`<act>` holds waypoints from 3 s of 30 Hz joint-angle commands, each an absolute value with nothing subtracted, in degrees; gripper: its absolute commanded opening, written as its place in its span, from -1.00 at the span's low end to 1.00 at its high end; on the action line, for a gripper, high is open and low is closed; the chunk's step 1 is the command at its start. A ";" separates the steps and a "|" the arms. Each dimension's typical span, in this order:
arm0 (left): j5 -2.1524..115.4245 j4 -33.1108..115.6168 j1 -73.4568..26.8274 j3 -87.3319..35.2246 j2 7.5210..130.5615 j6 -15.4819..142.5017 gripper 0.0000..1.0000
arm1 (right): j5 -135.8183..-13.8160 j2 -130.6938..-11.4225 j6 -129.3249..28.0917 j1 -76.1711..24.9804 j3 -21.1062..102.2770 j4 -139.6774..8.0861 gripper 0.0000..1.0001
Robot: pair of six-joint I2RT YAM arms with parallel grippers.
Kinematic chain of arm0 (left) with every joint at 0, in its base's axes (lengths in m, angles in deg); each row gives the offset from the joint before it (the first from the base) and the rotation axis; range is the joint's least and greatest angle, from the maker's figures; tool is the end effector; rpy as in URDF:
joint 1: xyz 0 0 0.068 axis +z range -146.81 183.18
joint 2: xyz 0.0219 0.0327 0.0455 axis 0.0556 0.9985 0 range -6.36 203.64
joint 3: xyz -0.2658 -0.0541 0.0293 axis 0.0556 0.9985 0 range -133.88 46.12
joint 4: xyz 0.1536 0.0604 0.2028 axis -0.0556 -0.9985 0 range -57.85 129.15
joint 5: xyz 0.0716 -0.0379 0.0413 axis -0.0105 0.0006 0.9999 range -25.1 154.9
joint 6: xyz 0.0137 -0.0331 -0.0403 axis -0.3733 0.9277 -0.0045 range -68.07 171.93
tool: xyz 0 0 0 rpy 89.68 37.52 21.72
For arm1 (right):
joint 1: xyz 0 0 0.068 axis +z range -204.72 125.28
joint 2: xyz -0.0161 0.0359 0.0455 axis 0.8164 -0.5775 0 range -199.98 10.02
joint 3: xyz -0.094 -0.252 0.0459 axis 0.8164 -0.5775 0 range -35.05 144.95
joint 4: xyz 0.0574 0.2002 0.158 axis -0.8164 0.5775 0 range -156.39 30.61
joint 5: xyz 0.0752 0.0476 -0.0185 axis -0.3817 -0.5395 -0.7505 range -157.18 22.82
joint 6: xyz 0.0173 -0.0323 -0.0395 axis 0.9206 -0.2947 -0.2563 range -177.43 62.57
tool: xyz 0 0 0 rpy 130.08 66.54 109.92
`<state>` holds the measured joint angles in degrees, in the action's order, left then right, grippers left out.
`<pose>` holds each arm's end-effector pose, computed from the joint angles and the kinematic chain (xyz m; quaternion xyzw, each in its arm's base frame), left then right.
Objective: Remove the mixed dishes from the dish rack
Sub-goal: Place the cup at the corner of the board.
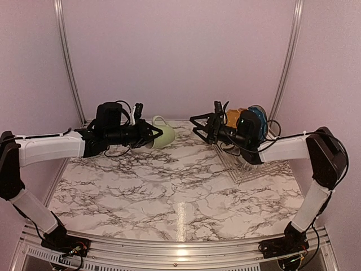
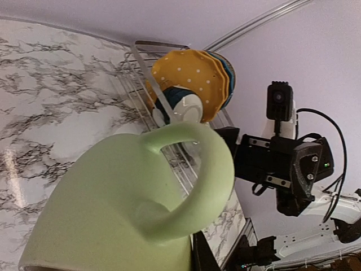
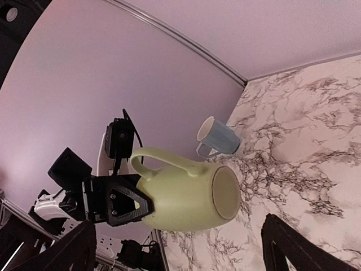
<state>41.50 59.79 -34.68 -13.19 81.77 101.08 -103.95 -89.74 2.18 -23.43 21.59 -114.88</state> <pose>0.2761 -0.2326 0.2967 0.0594 0.7495 -0.5526 0.3596 0.3193 0.2190 0.2597 -0.0699 0.6765 0.6491 0.3409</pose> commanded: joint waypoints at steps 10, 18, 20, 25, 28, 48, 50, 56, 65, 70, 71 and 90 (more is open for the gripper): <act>68.77 -3.54 -28.21 -41.81 92.29 70.64 -1.00 | -91.03 -71.78 -28.55 -28.90 24.05 -76.75 0.97; 79.66 -12.53 -25.70 -54.52 103.01 67.71 -1.00 | -87.27 -68.09 -31.94 -28.97 24.56 -73.12 0.97; 79.56 -12.70 -25.06 -56.51 104.65 67.49 -1.00 | -86.41 -67.75 -32.41 -29.01 24.50 -72.05 0.97; 77.82 -13.41 -22.54 -59.59 108.96 67.41 -1.00 | -85.76 -66.80 -32.57 -28.95 23.55 -71.11 0.97; 76.58 -13.61 -19.93 -61.19 111.83 67.77 -1.00 | -84.98 -65.84 -32.60 -29.00 22.51 -71.71 0.97; 75.95 -16.93 -16.41 -67.66 120.21 75.15 -0.92 | -84.31 -65.04 -31.93 -28.97 21.38 -72.66 0.97; 76.50 -17.07 -16.37 -68.02 120.41 74.91 -0.92 | -84.31 -65.10 -31.86 -29.02 21.29 -72.87 0.97; 77.32 -17.23 -15.65 -67.32 120.28 74.55 -0.85 | -84.31 -65.30 -31.74 -28.99 21.16 -72.85 0.97; 77.08 -17.28 -14.45 -67.00 120.79 73.64 -0.79 | -84.45 -65.39 -31.56 -28.97 21.03 -72.93 0.97; 76.40 -17.27 -14.39 -66.92 120.99 73.31 -0.63 | -84.40 -65.39 -31.54 -28.97 20.72 -73.13 0.97; 76.29 -17.28 -14.39 -66.96 120.93 73.21 -0.62 | -84.40 -65.45 -31.42 -29.01 20.68 -73.24 0.97; 76.35 -17.84 -14.48 -69.55 114.83 71.98 -0.22 | -84.46 -66.36 -31.98 -28.98 21.53 -72.32 0.97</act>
